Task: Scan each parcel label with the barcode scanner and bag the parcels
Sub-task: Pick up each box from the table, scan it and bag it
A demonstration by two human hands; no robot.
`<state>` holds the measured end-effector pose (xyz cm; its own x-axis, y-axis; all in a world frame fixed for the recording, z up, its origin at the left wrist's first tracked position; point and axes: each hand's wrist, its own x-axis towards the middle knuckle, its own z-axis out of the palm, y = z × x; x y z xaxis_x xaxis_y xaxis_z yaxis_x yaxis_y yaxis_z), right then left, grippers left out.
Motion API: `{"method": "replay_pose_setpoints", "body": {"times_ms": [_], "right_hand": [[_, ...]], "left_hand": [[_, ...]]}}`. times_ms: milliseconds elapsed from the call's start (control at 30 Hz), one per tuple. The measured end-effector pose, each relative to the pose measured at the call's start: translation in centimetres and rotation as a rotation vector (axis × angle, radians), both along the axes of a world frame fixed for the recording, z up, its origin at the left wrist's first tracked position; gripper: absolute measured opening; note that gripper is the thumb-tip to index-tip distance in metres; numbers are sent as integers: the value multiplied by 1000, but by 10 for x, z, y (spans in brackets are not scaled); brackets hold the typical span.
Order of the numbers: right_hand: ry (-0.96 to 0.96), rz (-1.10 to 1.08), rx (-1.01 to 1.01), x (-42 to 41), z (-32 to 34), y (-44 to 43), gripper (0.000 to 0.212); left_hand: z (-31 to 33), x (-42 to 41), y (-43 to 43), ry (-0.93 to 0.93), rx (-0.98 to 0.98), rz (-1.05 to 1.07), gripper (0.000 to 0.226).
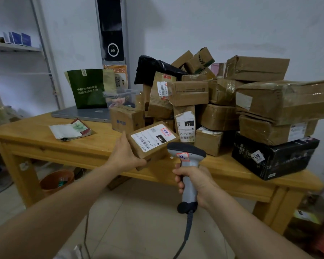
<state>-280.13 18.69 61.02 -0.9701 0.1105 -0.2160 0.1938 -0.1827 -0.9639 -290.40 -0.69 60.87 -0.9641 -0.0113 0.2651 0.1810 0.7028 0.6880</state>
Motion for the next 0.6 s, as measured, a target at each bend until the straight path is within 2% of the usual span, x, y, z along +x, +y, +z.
{"method": "replay_pose_setpoints", "body": {"times_ms": [133,267,433,600], "right_hand": [[51,115,163,6,0,-11,7],[155,245,278,12,2,-34,11],[273,287,394,17,2,-65,13],[371,363,505,26,-1,-90,17]], "left_hand": [[38,8,-39,51,-246,-158,131],[79,19,-73,94,-573,-187,130],[113,39,-103,-59,-902,-209,122],[115,57,-124,-149,-1024,-194,119]]}}
